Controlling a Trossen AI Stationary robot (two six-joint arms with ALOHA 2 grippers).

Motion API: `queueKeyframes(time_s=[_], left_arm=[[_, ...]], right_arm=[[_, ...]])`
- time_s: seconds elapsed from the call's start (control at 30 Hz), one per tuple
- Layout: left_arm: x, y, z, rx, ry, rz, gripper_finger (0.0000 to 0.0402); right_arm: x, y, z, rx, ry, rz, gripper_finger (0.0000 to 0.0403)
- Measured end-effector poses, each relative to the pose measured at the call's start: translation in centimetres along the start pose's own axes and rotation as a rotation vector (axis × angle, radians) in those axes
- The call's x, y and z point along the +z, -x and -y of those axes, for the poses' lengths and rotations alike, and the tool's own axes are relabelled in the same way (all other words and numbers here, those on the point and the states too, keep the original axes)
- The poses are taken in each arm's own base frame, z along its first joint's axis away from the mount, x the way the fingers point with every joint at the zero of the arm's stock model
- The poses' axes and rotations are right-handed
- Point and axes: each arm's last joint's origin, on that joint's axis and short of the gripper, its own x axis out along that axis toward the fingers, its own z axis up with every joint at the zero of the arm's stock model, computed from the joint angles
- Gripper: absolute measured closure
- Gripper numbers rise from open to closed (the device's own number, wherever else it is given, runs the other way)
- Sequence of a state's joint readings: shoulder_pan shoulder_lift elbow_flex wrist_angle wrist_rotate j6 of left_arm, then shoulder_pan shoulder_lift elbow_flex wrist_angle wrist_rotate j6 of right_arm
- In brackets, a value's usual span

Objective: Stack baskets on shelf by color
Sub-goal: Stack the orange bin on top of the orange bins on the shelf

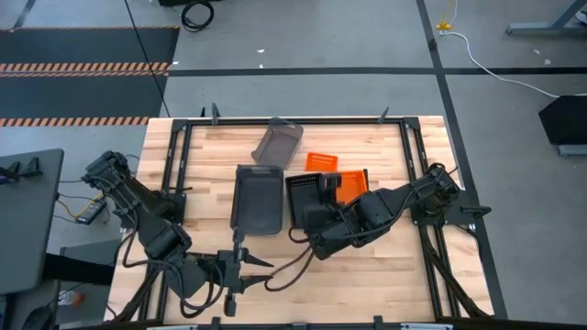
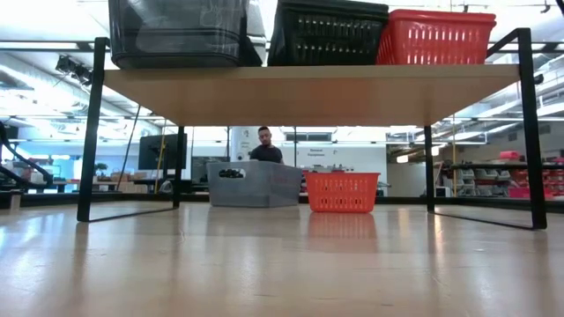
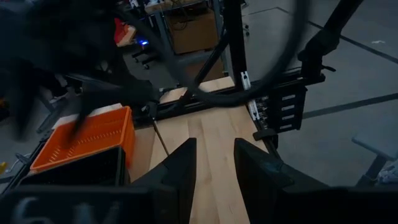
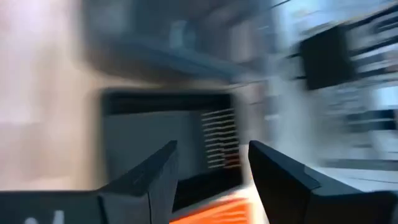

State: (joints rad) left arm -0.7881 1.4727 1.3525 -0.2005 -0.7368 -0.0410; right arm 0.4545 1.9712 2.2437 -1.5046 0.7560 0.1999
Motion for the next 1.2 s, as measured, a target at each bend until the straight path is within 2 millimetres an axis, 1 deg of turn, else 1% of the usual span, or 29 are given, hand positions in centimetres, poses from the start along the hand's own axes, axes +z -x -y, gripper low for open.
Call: queueKeyframes(time_s=[0.1, 0.17, 0.27, 0.4, 0.53, 0.67, 0.77, 0.87, 0.97, 1.03, 1.1, 1.2], left_arm=[[0.0, 0.0, 0.0, 0.0, 0.0, 0.0, 0.0285], [-0.1, 0.0, 0.0, 0.0, -0.003, -0.003, 0.0285], [-0.1, 0.0, 0.0, 0.0, -0.006, -0.006, 0.0285], [-0.1, 0.0, 0.0, 0.0, -0.006, -0.006, 0.0285], [-0.1, 0.0, 0.0, 0.0, -0.007, -0.007, 0.0285], [-0.1, 0.0, 0.0, 0.004, -0.007, -0.007, 0.0285], [-0.1, 0.0, 0.0, 0.005, -0.012, -0.007, 0.0285], [0.0, 0.0, 0.0, 0.005, -0.036, 0.001, 0.0285], [0.2, 0.0, 0.0, 0.005, -0.04, 0.019, 0.0285], [0.2, 0.0, 0.0, 0.005, -0.036, 0.02, 0.0285], [0.2, 0.0, 0.0, 0.005, -0.034, 0.02, 0.0285], [0.2, -0.1, -0.1, 0.008, -0.033, 0.019, 0.0285]], right_arm=[[0.3, 0.1, 1.8, -0.138, 0.025, 0.033, 0.0205], [0.4, -0.3, 3.2, -0.17, 0.027, 0.026, 0.021], [0.6, -1.6, 5.8, -0.18, 0.014, -0.011, 0.0219], [0.4, -4.0, 10.0, -0.173, -0.009, -0.074, 0.0229], [-0.7, -7.1, 15.0, -0.077, -0.091, -0.124, 0.0236], [-2.7, -10.1, 19.7, 0.099, -0.186, -0.151, 0.0238], [-4.5, -11.6, 22.8, 0.225, -0.256, -0.143, 0.0238], [-6.2, -12.7, 25.4, 0.282, -0.319, -0.124, 0.0238], [-7.8, -13.4, 27.5, 0.321, -0.359, -0.116, 0.0237], [-8.6, -14.3, 28.3, 0.34, -0.368, -0.112, 0.0236], [-9.6, -15.5, 28.7, 0.38, -0.364, -0.119, 0.0236], [-10.9, -18.1, 28.7, 0.442, -0.339, -0.135, 0.0236]])
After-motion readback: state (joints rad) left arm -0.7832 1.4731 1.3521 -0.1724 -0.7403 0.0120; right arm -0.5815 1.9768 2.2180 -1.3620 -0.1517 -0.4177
